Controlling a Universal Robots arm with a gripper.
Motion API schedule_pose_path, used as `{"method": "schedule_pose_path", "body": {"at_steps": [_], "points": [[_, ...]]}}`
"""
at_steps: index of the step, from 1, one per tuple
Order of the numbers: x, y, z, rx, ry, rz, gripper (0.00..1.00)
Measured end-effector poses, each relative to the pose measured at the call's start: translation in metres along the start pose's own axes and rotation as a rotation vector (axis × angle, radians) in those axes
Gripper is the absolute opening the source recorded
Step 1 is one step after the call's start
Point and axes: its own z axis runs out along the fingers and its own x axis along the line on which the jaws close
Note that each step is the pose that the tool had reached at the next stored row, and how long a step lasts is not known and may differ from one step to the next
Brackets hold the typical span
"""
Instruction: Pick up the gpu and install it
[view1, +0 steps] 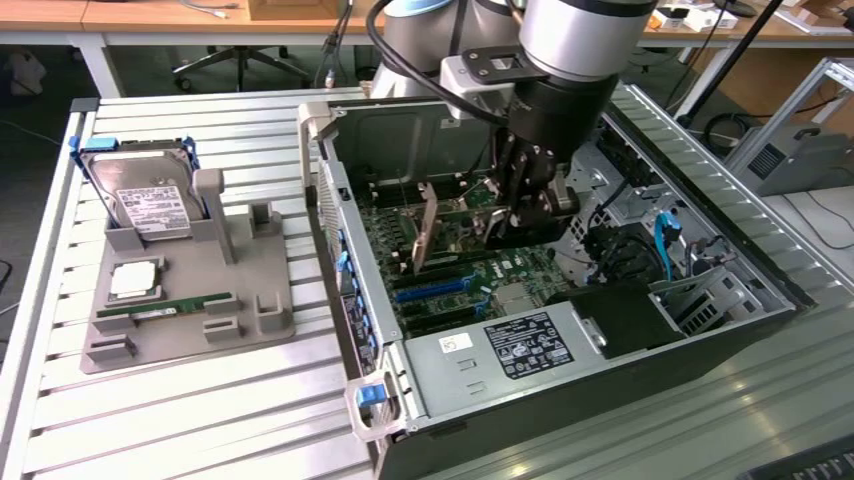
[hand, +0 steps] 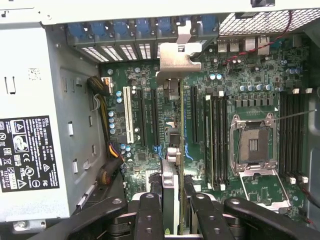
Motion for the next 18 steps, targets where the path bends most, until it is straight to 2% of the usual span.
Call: {"method": "schedule_pose_path", "body": {"at_steps": [18], "points": [[0.008,-0.0003,0.004,0.0,0.0,0.0,0.27]]}}
